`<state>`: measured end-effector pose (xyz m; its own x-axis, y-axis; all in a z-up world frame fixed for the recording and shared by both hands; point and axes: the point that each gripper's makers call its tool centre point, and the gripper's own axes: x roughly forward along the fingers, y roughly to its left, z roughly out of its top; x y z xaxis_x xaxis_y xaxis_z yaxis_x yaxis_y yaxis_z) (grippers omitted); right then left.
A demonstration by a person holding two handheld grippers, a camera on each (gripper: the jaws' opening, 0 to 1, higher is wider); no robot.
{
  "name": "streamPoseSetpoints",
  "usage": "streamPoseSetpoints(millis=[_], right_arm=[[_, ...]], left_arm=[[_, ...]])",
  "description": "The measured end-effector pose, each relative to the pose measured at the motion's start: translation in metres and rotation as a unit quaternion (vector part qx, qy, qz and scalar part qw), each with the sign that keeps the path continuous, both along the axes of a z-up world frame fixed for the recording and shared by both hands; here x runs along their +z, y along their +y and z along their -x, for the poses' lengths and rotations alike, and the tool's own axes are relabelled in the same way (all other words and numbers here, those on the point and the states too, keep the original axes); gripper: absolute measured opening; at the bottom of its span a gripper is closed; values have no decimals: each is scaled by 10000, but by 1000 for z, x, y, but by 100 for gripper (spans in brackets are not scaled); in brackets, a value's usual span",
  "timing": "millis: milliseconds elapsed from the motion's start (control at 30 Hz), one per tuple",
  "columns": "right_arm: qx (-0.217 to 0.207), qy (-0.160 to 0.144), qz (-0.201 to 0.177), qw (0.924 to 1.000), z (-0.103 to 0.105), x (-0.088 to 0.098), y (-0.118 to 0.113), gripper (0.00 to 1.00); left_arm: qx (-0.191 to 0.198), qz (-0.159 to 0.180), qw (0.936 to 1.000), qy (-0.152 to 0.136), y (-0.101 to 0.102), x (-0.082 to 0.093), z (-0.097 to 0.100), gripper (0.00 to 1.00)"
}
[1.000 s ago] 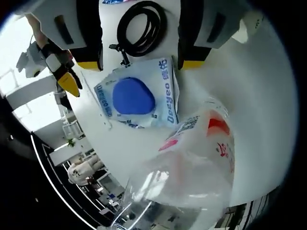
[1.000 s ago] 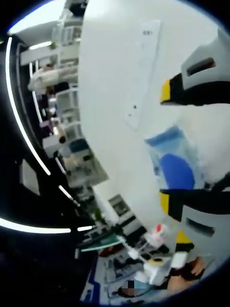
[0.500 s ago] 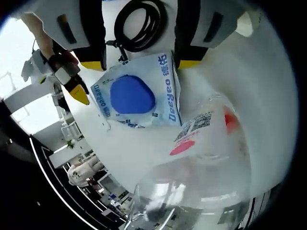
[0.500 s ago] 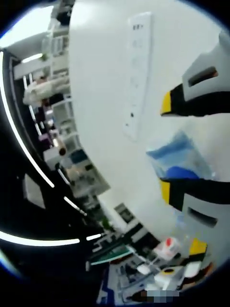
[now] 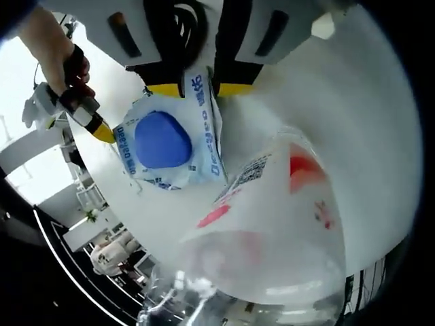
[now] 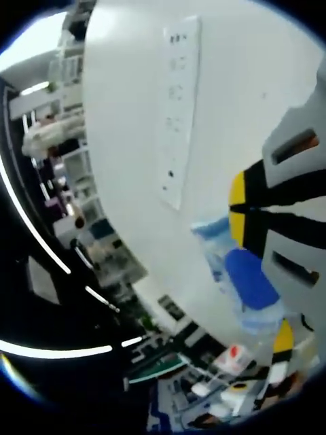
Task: Arrange the tabletop items into an orderly group along one side of the table until the central work area is clear of visible clutter.
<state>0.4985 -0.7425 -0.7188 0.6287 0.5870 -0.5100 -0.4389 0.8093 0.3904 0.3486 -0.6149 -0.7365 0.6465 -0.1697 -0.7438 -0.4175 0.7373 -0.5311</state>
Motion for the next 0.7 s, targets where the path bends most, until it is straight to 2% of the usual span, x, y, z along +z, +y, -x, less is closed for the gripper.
streamPoseSetpoints(millis=[100, 233, 400, 633, 700], right_arm=[[9, 10, 39, 10000, 1, 2, 1, 0], [103, -155, 248, 9995, 5, 8, -4, 0], [91, -208, 158, 9996, 12, 16, -8, 0], [-146, -78, 73, 9998, 19, 12, -21, 0], [-324, 120, -215, 9992, 22, 13, -21, 0]], left_arm=[[12, 36, 10000, -73, 0, 3, 0, 7], [-130, -32, 9997, -207, -2, 8, -2, 3], [-320, -142, 9984, -452, -5, 19, -9, 1], [-338, -164, 9967, -714, -4, 32, -11, 0], [-386, -167, 9959, -804, -6, 37, -13, 0]])
